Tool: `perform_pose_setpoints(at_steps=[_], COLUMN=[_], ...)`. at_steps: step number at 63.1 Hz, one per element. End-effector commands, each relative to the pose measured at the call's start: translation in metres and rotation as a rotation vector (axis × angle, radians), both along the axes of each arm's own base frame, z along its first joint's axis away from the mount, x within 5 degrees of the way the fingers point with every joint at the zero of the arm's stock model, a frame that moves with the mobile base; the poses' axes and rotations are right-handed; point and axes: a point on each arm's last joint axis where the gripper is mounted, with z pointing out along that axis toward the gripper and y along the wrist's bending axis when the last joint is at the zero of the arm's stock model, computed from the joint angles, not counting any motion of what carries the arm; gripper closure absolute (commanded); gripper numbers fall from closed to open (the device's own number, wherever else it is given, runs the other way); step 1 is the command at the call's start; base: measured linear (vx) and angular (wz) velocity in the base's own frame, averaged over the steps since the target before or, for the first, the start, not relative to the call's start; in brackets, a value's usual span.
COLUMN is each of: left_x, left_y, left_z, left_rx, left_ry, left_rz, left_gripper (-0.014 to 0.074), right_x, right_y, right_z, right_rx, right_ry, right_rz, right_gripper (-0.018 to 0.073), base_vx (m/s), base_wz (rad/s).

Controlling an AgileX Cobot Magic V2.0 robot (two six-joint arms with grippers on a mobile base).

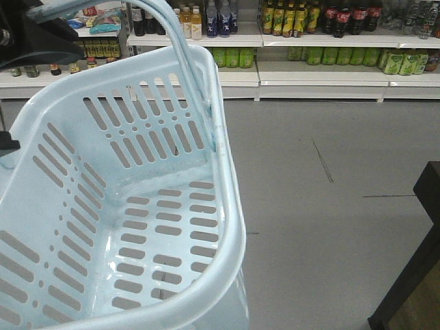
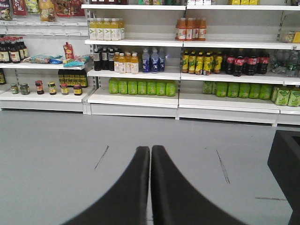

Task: Pick three apples into basket with both arms
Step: 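Drive the base along the aisle carrying the basket in the left gripper, then turn the base toward the black display table holding the basket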

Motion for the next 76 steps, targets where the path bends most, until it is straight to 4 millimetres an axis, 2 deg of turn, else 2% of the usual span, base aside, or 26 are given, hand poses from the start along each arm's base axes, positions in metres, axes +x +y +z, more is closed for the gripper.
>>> perform_pose_setpoints(at_steps=[1, 38, 76], left_x=[-0.0071, -0.0071, -0.0084], left_y=[0.0065, 0.0065, 0.0078], left_z=[0.0160, 0.0160, 0.0169], left_rx=[-0.073, -0.073, -0.077], left_ry=[-0.073, -0.073, -0.076], left_rz=[-0.001, -0.001, -0.001], left_gripper=[0.0603, 0.0603, 0.0603], right_x=[-0.0002, -0.0002, -0.0002], right_y=[-0.0001, -0.0001, -0.0001], right_z=[0.0027, 0.0027, 0.0027], right_rx=[-0.011, -0.011, -0.011], right_ry=[-0.075, -0.075, -0.075], right_rz=[0.000, 0.000, 0.000], right_gripper=[0.0568, 0.0568, 0.0568], base_vx=[0.00, 0.02, 0.10], base_wz=[0.00, -0.10, -0.53])
